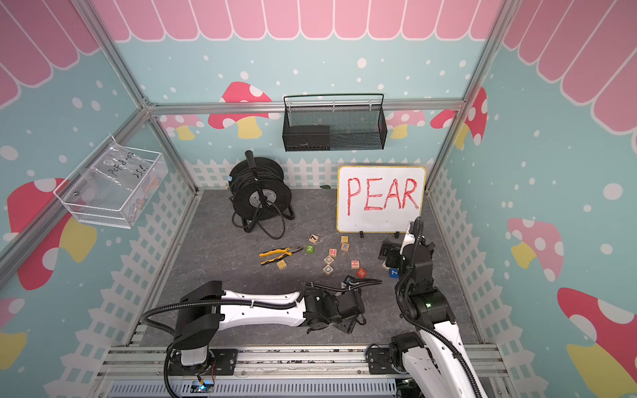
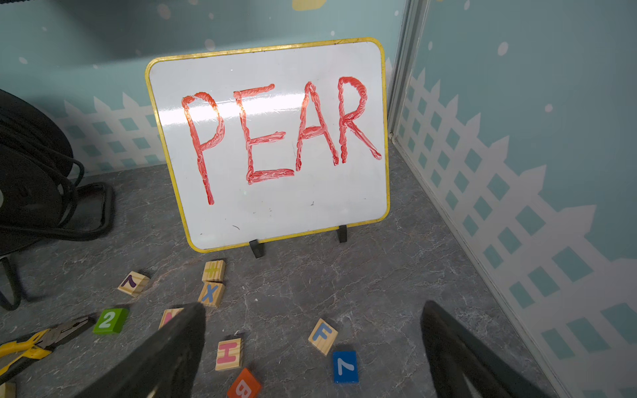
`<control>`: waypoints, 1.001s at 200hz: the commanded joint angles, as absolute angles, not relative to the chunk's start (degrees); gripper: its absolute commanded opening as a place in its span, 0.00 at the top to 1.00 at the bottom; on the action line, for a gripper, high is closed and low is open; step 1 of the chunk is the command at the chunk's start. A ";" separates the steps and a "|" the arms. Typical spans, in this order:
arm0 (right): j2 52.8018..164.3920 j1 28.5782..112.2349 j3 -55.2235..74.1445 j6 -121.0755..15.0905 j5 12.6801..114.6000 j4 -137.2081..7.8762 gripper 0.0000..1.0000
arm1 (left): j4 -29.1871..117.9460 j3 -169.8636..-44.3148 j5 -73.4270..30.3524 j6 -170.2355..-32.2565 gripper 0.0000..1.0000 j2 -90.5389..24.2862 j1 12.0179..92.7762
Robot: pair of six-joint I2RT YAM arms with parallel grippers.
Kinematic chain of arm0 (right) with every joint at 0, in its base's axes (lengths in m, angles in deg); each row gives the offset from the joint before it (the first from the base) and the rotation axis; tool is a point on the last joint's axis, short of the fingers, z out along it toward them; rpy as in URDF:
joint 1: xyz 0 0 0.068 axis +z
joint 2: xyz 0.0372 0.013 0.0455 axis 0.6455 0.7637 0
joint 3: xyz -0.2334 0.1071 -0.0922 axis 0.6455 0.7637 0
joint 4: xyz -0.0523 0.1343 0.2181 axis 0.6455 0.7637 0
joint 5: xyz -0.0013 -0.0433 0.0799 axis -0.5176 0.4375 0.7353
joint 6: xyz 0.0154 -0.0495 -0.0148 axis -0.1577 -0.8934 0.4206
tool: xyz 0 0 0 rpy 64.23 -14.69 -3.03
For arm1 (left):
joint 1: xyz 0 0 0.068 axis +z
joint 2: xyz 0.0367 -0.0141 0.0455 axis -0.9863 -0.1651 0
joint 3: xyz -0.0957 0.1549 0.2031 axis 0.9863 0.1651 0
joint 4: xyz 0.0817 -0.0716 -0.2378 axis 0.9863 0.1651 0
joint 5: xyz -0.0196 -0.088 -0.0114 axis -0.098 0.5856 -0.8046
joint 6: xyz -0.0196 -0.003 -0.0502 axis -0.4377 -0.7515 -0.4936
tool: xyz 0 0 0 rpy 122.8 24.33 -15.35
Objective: Spell the uppercase word “pear” with letter blocks
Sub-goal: Adjust the letter block at the center of the board.
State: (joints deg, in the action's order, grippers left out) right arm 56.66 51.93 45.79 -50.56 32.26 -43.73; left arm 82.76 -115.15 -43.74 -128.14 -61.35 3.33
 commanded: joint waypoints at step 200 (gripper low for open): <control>58.08 52.08 44.56 -50.42 28.86 -43.85 0.01 | 75.37 -104.51 -44.11 -127.44 0.26 -52.92 8.07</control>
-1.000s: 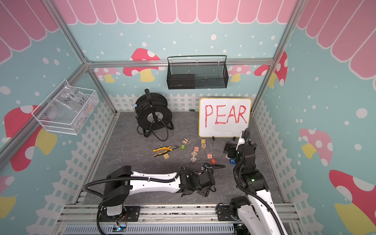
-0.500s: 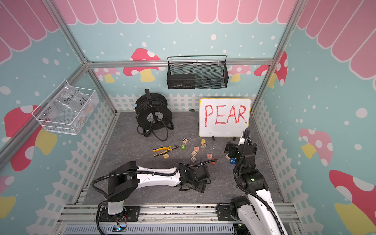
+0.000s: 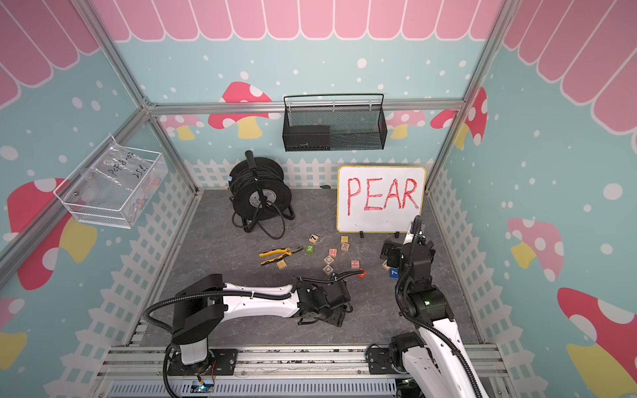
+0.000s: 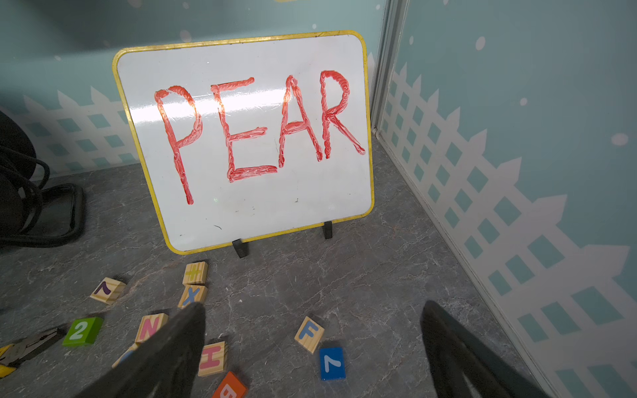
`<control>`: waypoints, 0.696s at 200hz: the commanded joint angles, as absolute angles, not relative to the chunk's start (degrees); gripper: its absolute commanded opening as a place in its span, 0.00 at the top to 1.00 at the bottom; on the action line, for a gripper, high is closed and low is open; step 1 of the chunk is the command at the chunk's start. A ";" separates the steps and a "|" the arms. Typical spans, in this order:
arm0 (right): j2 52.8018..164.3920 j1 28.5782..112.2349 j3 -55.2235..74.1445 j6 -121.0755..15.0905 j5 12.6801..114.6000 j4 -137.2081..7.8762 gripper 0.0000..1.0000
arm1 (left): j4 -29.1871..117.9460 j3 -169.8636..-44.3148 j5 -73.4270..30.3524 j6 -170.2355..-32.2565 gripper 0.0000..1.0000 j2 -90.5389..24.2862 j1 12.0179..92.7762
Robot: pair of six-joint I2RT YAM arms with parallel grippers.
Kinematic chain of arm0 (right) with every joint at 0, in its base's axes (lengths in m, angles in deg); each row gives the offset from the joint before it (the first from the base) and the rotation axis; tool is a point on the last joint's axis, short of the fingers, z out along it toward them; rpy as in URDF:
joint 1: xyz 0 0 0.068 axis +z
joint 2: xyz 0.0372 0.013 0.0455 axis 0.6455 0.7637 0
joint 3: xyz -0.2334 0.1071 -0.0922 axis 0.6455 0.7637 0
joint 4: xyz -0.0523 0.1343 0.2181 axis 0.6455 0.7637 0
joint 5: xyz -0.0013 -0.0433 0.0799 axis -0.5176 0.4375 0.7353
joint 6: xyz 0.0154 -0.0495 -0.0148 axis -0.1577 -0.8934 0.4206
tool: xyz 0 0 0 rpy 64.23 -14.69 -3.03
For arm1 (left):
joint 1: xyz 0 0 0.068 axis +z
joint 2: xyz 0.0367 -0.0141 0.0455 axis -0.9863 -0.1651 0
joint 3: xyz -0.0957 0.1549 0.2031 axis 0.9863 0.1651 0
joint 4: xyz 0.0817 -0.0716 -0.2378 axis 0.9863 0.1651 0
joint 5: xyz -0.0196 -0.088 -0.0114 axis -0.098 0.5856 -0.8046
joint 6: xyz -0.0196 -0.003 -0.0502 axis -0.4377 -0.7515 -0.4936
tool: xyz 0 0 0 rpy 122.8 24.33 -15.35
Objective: Spell the uppercase word “pear” with letter blocks
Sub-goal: Adjust the letter block at the center of the board.
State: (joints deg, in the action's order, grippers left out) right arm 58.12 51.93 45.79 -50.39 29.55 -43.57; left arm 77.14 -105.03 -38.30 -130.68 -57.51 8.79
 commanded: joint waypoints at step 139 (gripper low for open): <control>65.63 52.08 49.89 -48.05 24.64 -57.55 0.01 | 65.90 -90.59 -78.83 -102.92 0.00 -21.67 30.71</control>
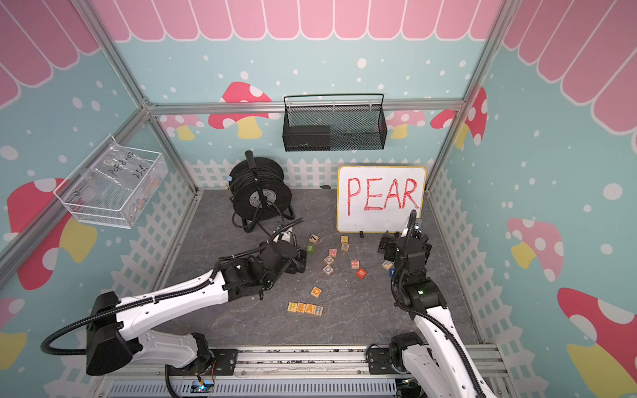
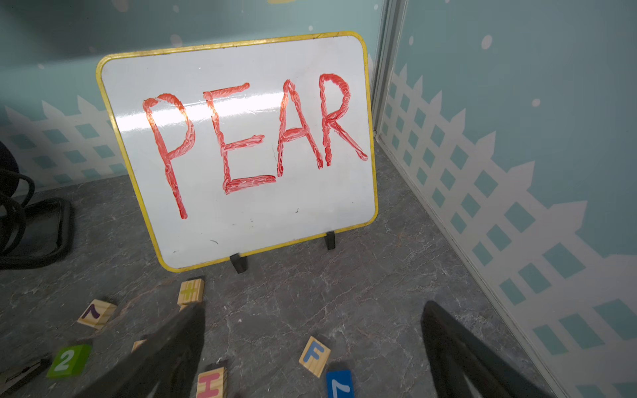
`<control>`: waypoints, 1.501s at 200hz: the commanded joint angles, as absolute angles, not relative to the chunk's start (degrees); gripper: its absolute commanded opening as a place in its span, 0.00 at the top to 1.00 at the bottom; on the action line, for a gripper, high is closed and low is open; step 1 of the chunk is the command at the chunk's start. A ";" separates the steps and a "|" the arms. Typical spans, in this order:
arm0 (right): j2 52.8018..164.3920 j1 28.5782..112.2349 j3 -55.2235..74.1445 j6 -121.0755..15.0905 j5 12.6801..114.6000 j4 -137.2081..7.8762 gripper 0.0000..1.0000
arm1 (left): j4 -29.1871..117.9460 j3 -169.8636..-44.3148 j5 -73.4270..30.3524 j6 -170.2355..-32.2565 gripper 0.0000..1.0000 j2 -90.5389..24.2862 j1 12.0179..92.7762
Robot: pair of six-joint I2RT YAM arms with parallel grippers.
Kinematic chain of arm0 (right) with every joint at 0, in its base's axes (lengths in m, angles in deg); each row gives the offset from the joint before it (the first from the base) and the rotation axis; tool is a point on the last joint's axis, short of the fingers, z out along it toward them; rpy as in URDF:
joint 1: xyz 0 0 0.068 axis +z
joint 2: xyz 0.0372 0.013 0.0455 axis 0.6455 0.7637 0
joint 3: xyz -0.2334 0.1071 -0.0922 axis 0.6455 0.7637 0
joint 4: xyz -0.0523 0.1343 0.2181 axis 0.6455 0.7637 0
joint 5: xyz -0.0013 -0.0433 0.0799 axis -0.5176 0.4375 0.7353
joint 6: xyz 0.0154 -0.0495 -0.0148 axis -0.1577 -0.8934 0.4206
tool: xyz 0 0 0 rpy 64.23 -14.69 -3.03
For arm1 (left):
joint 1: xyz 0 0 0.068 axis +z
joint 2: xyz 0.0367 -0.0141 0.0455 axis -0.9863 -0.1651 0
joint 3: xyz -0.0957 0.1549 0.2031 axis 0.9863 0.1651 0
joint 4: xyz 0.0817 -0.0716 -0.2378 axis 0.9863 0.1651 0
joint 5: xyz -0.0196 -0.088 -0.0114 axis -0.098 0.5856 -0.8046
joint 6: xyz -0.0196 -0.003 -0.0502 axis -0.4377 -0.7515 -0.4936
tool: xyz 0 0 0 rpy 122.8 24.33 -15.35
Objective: Spell the uppercase word “pear” with letter blocks
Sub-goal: Adjust the letter block at the center of the board, then reset both arms
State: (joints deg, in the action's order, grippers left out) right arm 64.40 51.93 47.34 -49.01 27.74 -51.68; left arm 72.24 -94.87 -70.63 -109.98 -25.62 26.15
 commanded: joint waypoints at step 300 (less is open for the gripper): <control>102.06 51.35 77.41 -73.13 15.12 -143.69 0.01 | -3.68 -55.86 -49.85 -86.43 0.01 -37.61 76.27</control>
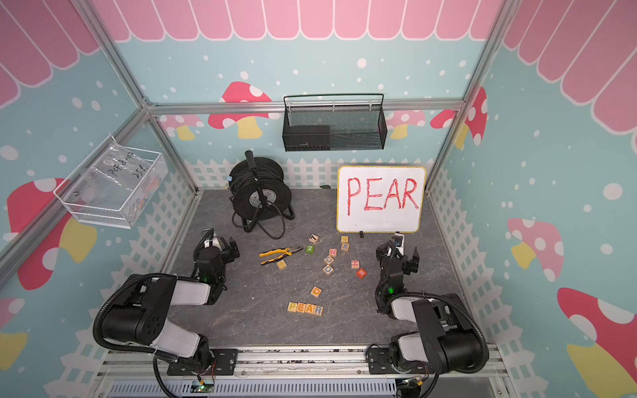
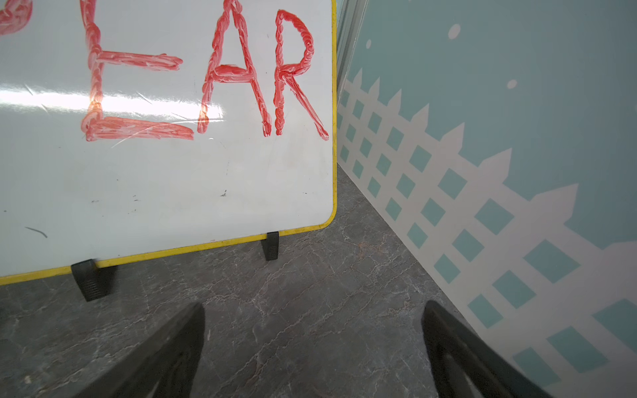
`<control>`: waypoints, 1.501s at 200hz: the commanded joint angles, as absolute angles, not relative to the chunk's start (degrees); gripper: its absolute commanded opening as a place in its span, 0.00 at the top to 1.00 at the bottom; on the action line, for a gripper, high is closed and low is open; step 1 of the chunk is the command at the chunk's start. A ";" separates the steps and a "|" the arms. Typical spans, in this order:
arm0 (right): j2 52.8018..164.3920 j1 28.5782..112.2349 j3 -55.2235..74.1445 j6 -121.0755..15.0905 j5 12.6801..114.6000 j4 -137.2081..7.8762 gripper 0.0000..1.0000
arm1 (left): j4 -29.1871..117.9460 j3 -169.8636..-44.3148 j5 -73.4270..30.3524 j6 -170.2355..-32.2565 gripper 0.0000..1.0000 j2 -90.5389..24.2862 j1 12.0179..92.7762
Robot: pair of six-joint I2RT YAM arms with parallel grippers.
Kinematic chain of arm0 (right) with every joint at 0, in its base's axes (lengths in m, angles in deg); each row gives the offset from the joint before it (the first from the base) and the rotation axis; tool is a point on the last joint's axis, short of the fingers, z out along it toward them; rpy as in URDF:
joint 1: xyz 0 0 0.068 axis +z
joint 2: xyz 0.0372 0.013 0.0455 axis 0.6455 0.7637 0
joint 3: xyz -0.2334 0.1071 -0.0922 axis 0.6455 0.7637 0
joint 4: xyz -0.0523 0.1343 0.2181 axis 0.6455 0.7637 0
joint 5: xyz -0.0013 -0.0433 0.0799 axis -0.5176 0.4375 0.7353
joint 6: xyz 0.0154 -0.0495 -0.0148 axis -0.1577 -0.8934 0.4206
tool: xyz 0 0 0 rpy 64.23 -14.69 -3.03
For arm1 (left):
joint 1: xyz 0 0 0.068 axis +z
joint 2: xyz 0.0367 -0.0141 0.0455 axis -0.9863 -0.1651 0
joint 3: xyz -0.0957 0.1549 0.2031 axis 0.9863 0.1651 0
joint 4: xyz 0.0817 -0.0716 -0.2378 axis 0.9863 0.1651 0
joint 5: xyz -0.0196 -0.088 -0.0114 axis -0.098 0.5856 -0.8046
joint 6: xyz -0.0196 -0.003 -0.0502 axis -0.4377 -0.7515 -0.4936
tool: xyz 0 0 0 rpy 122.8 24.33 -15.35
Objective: Spell the uppercase word “pear” with letter blocks
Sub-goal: Reset both arms
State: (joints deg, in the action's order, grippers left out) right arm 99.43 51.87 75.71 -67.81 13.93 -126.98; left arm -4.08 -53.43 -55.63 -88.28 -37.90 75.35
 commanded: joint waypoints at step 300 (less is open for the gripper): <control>108.66 43.01 75.32 -69.86 35.56 -142.49 0.01 | -2.67 -56.66 -47.17 -86.93 0.00 -37.94 77.66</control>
State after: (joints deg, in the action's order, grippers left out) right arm 109.05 43.23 75.78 -70.10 34.84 -141.69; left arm -2.73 -55.68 -47.61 -88.08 -37.90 77.38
